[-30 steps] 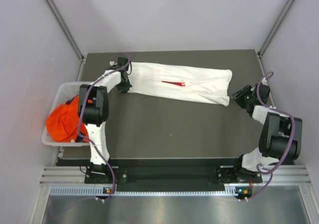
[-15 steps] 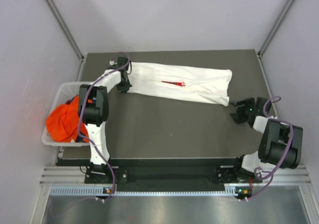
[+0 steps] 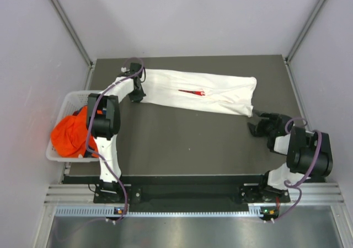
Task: Fold and stack the t-shirts
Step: Fold the tshirt
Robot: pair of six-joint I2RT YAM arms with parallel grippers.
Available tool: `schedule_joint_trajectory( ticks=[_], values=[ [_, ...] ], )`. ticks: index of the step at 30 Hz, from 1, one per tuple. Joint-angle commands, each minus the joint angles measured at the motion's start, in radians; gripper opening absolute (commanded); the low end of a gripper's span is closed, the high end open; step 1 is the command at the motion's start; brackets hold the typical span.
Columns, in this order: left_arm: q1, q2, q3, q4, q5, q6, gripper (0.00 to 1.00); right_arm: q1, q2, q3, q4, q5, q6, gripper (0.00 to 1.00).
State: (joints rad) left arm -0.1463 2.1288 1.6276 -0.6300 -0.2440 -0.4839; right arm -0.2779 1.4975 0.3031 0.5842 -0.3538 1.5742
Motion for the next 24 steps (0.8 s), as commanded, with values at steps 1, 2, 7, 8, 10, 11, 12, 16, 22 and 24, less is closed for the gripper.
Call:
schedule_joint_trajectory(
  ticks=[1, 2, 7, 8, 10, 11, 12, 16, 22, 24],
  values=[
    [0.010, -0.066, 0.032, -0.023, -0.029, -0.001, 0.00, 0.023, 0.101, -0.025, 0.135, 0.036, 0.122, 0.72],
    [0.010, -0.067, 0.032, -0.023, -0.031, -0.001, 0.00, 0.028, 0.145, -0.039, 0.210, 0.038, 0.156, 0.72],
    [0.010, -0.075, 0.035, -0.025, -0.038, 0.001, 0.00, 0.065, 0.289, -0.067, 0.408, 0.048, 0.240, 0.70],
    [0.010, -0.076, 0.035, -0.023, -0.038, 0.001, 0.00, 0.069, 0.306, -0.073, 0.464, 0.050, 0.253, 0.70],
    [0.010, -0.078, 0.035, -0.025, -0.041, 0.002, 0.00, 0.083, 0.357, -0.079, 0.523, 0.053, 0.286, 0.70],
    [0.010, -0.081, 0.035, -0.025, -0.043, 0.002, 0.00, 0.088, 0.369, -0.082, 0.543, 0.055, 0.299, 0.70],
    [0.010, -0.081, 0.035, -0.025, -0.043, 0.002, 0.00, 0.100, 0.382, -0.087, 0.589, 0.062, 0.309, 0.70],
    [0.010, -0.081, 0.035, -0.028, -0.041, -0.001, 0.00, 0.111, 0.392, -0.079, 0.591, 0.096, 0.307, 0.68],
    [0.010, -0.079, 0.037, -0.027, -0.043, -0.001, 0.00, 0.106, 0.279, -0.070, 0.416, 0.160, 0.236, 0.63],
    [0.010, -0.076, 0.044, -0.031, -0.047, -0.001, 0.00, 0.094, 0.233, -0.053, 0.324, 0.177, 0.178, 0.56]
  ],
)
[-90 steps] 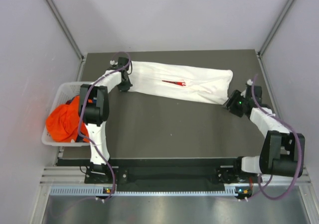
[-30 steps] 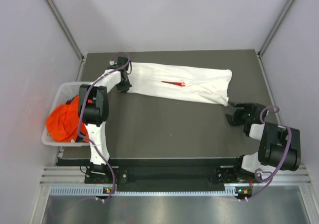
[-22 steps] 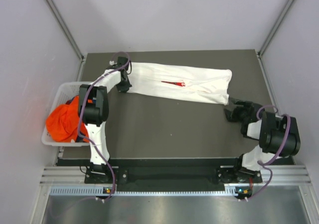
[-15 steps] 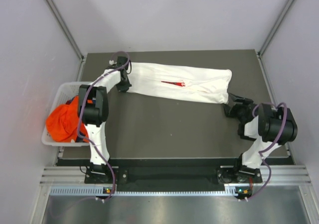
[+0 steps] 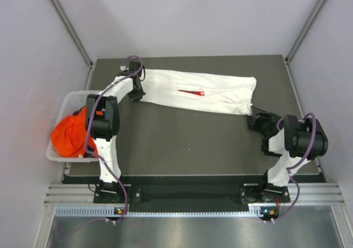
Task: Fold and stack the t-shirts
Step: Fold the tshirt
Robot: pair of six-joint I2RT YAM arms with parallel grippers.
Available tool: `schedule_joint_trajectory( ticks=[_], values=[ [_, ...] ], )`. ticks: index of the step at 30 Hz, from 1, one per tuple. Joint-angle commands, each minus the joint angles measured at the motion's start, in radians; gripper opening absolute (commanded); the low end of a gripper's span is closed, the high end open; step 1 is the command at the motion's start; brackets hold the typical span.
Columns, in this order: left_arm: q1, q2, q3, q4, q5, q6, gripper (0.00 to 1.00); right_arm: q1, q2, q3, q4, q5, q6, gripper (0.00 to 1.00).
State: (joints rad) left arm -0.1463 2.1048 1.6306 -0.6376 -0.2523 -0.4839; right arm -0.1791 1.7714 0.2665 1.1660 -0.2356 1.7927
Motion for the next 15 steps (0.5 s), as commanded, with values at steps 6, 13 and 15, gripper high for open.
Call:
schedule_joint_trajectory(
  ticks=[6, 13, 15],
  values=[
    [0.010, -0.051, 0.055, -0.040, -0.065, 0.013, 0.00, -0.036, -0.211, 0.150, -0.705, 0.163, -0.361, 0.28],
    [0.010, -0.045, 0.066, -0.053, -0.081, 0.022, 0.00, -0.062, -0.311, 0.306, -0.982, 0.280, -0.731, 0.00],
    [0.011, -0.043, 0.064, -0.059, -0.081, 0.021, 0.00, -0.063, -0.313, 0.361, -1.050, 0.274, -0.823, 0.00]
  ],
)
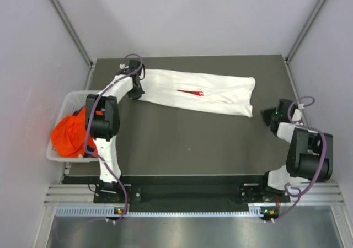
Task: Fold and stack the t-shirts
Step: Fold the tshirt
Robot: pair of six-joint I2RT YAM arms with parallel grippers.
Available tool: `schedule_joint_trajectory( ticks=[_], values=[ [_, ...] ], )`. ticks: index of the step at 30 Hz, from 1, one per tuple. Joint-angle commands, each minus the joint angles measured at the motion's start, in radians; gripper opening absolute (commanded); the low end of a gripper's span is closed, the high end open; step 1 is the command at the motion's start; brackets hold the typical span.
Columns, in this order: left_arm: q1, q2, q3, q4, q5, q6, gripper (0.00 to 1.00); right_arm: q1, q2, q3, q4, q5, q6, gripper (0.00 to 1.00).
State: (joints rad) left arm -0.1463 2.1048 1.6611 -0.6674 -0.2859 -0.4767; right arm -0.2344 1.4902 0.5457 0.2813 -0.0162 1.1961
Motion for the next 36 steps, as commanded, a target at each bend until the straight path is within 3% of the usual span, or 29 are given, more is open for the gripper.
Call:
schedule_joint_trajectory(
  ticks=[1, 4, 8, 10, 11, 14, 18, 20, 24, 27, 36],
  values=[
    [0.010, -0.043, 0.031, -0.032, -0.048, 0.013, 0.00, -0.008, -0.031, 0.095, -0.191, 0.042, -0.249, 0.00],
    [0.010, -0.057, 0.020, -0.032, -0.058, 0.012, 0.00, -0.006, -0.022, 0.154, -0.267, -0.051, -0.341, 0.12],
    [0.011, -0.071, -0.001, -0.028, -0.065, 0.018, 0.00, -0.005, -0.041, 0.200, -0.335, -0.155, -0.501, 0.40],
    [0.011, -0.071, -0.003, -0.037, -0.065, 0.016, 0.00, -0.003, -0.062, 0.207, -0.344, -0.220, -0.579, 0.48],
    [0.011, -0.072, -0.003, -0.041, -0.065, 0.016, 0.09, -0.002, -0.067, 0.214, -0.378, -0.234, -0.605, 0.50],
    [0.010, -0.094, 0.000, -0.072, -0.082, 0.007, 0.32, 0.001, -0.085, 0.259, -0.465, -0.258, -0.685, 0.50],
    [0.011, -0.152, 0.012, -0.075, -0.079, 0.012, 0.45, 0.001, -0.067, 0.390, -0.550, -0.347, -0.780, 0.54],
    [0.010, -0.181, 0.031, -0.060, -0.035, 0.016, 0.46, 0.006, -0.016, 0.450, -0.593, -0.376, -0.809, 0.54],
    [-0.015, -0.221, -0.030, 0.084, 0.242, 0.030, 0.45, 0.017, 0.068, 0.533, -0.648, -0.389, -0.843, 0.50],
    [-0.022, -0.186, -0.067, 0.114, 0.310, 0.027, 0.46, 0.046, 0.137, 0.545, -0.665, -0.415, -0.859, 0.47],
    [-0.007, -0.078, -0.100, 0.061, 0.140, 0.042, 0.52, 0.073, 0.169, 0.406, -0.593, -0.388, -0.879, 0.51]
  ],
)
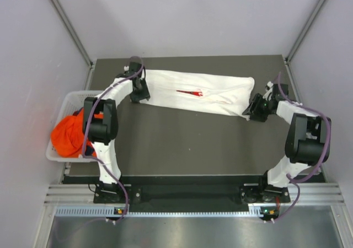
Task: Fold and stack the t-shirts
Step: Fold the tshirt
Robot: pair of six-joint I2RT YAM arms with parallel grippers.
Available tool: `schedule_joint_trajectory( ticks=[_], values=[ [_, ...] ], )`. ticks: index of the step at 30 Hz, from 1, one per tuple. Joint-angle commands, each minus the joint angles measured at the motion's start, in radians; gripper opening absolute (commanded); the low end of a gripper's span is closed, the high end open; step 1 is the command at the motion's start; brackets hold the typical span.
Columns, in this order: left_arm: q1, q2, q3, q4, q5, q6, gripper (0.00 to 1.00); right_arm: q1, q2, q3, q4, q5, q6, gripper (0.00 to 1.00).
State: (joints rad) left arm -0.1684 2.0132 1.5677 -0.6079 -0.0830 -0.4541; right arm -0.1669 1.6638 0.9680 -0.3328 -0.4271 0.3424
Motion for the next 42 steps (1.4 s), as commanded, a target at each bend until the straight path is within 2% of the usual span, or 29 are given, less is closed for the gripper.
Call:
schedule_joint_trajectory(
  ticks=[1, 3, 5, 6, 8, 10, 12, 14, 15, 16, 24, 33, 37, 38, 42],
  values=[
    [0.017, 0.018, -0.005, 0.000, -0.082, 0.022, 0.53, 0.004, -0.003, -0.021, 0.020, 0.043, -0.025, 0.49],
    [0.027, 0.030, 0.000, -0.003, -0.129, 0.017, 0.56, 0.004, 0.004, -0.028, 0.012, 0.092, -0.031, 0.40],
    [0.038, 0.053, 0.008, -0.004, -0.133, 0.011, 0.56, 0.006, -0.002, -0.035, 0.008, 0.120, -0.034, 0.27],
    [0.049, 0.061, 0.011, -0.004, -0.123, 0.003, 0.56, 0.004, -0.010, -0.044, 0.011, 0.137, -0.037, 0.23],
    [0.055, 0.084, 0.029, -0.013, -0.124, -0.003, 0.55, 0.004, -0.013, -0.046, 0.011, 0.151, -0.040, 0.12],
    [0.056, 0.099, 0.044, -0.021, -0.146, -0.003, 0.51, 0.004, -0.010, -0.040, 0.002, 0.169, -0.059, 0.06],
    [0.058, 0.113, 0.058, -0.026, -0.152, 0.000, 0.39, 0.003, -0.013, -0.035, -0.012, 0.185, -0.078, 0.00],
    [0.061, 0.125, 0.071, -0.048, -0.162, 0.005, 0.14, 0.003, -0.016, -0.031, -0.032, 0.206, -0.088, 0.00],
    [0.061, 0.131, 0.087, -0.061, -0.169, 0.005, 0.04, 0.001, -0.024, -0.028, -0.043, 0.230, -0.091, 0.00],
    [0.061, 0.136, 0.091, -0.070, -0.181, 0.006, 0.00, -0.003, -0.030, -0.028, -0.069, 0.241, -0.092, 0.00],
    [0.060, 0.056, 0.023, -0.089, -0.176, -0.001, 0.00, -0.034, -0.056, -0.018, -0.202, 0.260, -0.120, 0.00],
    [0.050, -0.060, -0.135, -0.098, -0.159, -0.020, 0.01, -0.037, -0.168, -0.121, -0.267, 0.381, -0.109, 0.02],
    [0.047, -0.103, -0.158, -0.102, -0.155, -0.014, 0.32, -0.039, -0.211, -0.132, -0.296, 0.407, -0.071, 0.22],
    [0.047, -0.110, -0.152, -0.116, -0.150, -0.009, 0.35, -0.042, -0.220, -0.120, -0.307, 0.419, -0.040, 0.28],
    [0.035, -0.129, -0.049, -0.187, -0.126, 0.034, 0.40, -0.049, -0.266, -0.075, -0.350, 0.391, 0.072, 0.32]
  ],
)
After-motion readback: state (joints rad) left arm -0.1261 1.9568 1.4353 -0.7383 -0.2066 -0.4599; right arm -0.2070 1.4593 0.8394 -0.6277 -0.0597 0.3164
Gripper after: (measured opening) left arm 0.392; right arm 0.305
